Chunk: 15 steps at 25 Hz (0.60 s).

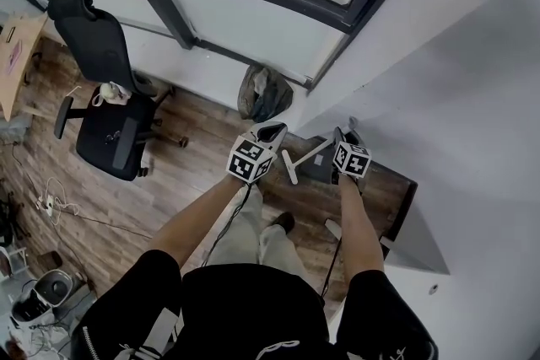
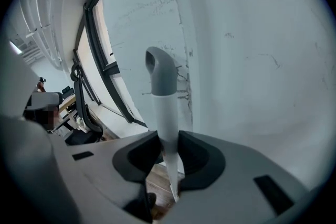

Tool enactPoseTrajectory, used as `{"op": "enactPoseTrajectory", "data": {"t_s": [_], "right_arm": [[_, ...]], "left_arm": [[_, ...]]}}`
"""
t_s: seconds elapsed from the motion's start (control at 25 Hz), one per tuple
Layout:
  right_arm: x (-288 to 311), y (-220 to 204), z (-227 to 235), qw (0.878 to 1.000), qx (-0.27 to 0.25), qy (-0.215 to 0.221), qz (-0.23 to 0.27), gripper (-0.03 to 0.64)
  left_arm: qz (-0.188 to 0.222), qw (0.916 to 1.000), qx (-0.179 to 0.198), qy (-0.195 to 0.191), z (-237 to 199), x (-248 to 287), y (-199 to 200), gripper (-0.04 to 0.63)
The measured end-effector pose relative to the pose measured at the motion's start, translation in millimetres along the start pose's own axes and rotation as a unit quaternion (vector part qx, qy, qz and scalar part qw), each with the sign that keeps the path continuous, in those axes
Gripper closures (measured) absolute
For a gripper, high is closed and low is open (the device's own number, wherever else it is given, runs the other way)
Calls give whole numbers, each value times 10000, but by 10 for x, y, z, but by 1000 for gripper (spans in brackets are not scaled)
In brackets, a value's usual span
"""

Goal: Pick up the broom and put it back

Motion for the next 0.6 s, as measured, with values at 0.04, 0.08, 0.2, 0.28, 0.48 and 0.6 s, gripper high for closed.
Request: {"op": "enactPoseTrajectory", "data": {"t_s": [0.04,0.08,0.2,0.28,0.48,0.6], "right_arm": [[-4,4,-13,10000,-17,3,-4,500],[-10,6,-32,10000,-39,12,-10,500],[-45,-18,-102,10000,-92,30,-11,500],[-73,-48,-147,9999,-151,48,-18,502],[-186,-130,-233,9993,-344,123,-91,502],[-278,-184,-269,9993,-335,145,-96,502]], "left_arm": [[-6,10000,1,5,-2,-13,-8,578],[-10,10000,1,11,-3,-27,-13,578],[-9,10000,20,15,6,-69,-24,578],[-2,10000,35,23,16,-87,-26,577],[51,10000,26,72,24,-155,-25,578],[83,9999,0,109,37,-214,-25,578]]}}
Point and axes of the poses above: the fingertips, and each gripper's own axes: x forward along the fingers, z to its right, y out of its top, the point moved 3 cm from there along -x, backward along the fingers, and after that the axes turned 14 degrees about y, right-handed, at the moved point
